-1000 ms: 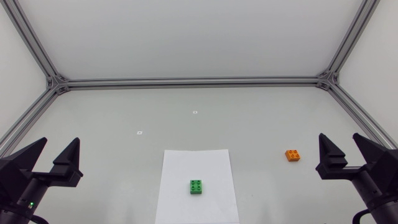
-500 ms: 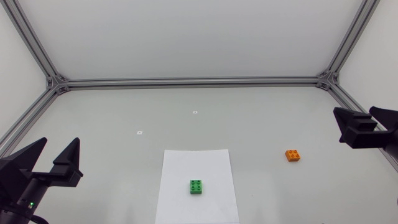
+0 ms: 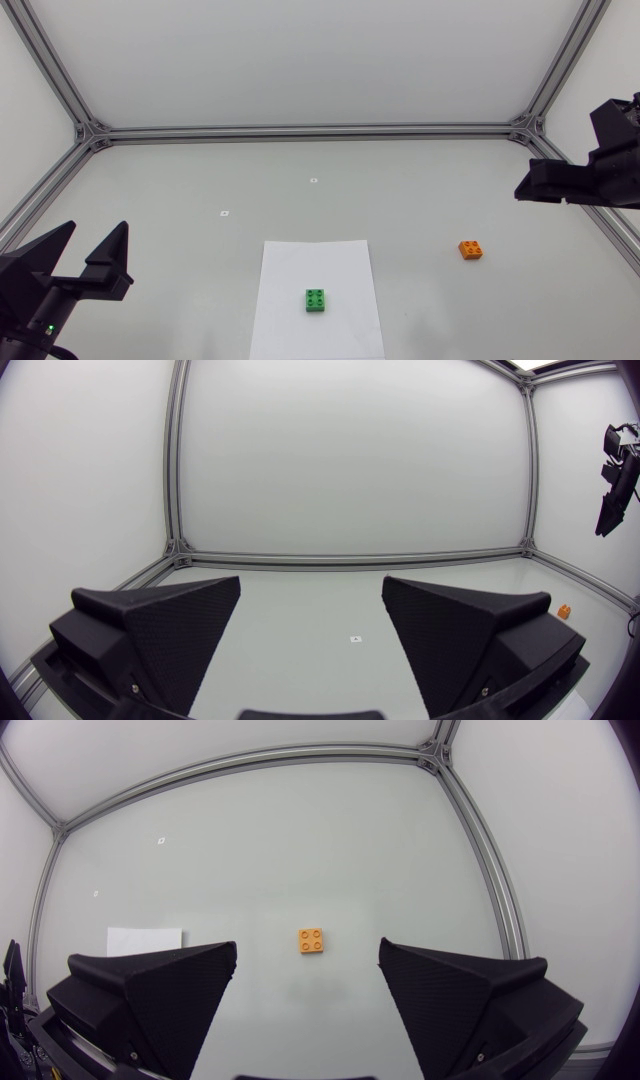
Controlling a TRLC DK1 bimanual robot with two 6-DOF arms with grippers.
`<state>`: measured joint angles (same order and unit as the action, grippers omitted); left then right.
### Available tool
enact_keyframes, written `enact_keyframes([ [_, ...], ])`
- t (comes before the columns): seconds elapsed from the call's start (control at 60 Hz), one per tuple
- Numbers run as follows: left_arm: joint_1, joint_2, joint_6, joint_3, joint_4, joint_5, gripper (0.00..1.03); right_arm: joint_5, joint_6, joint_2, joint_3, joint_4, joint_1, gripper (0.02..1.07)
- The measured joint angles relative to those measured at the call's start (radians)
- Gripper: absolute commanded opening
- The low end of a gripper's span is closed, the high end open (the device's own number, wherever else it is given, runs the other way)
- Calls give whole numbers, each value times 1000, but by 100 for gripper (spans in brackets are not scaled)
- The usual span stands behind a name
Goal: Pick up the orange 2x2 brick with the right arm and stack it on top of the green 2x2 brick in the center
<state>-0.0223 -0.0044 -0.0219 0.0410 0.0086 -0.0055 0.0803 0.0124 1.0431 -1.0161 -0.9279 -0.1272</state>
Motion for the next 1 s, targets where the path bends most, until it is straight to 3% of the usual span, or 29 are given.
enact_keyframes([
  [0.317, 0, 0, 0, 0, 0, 0, 99, 51, 53, 282, -74, -72, -12, 103],
  [1.0, 0, 0, 0, 0, 0, 0, 99, -3, 71, 668, -105, -5, 12, 102],
])
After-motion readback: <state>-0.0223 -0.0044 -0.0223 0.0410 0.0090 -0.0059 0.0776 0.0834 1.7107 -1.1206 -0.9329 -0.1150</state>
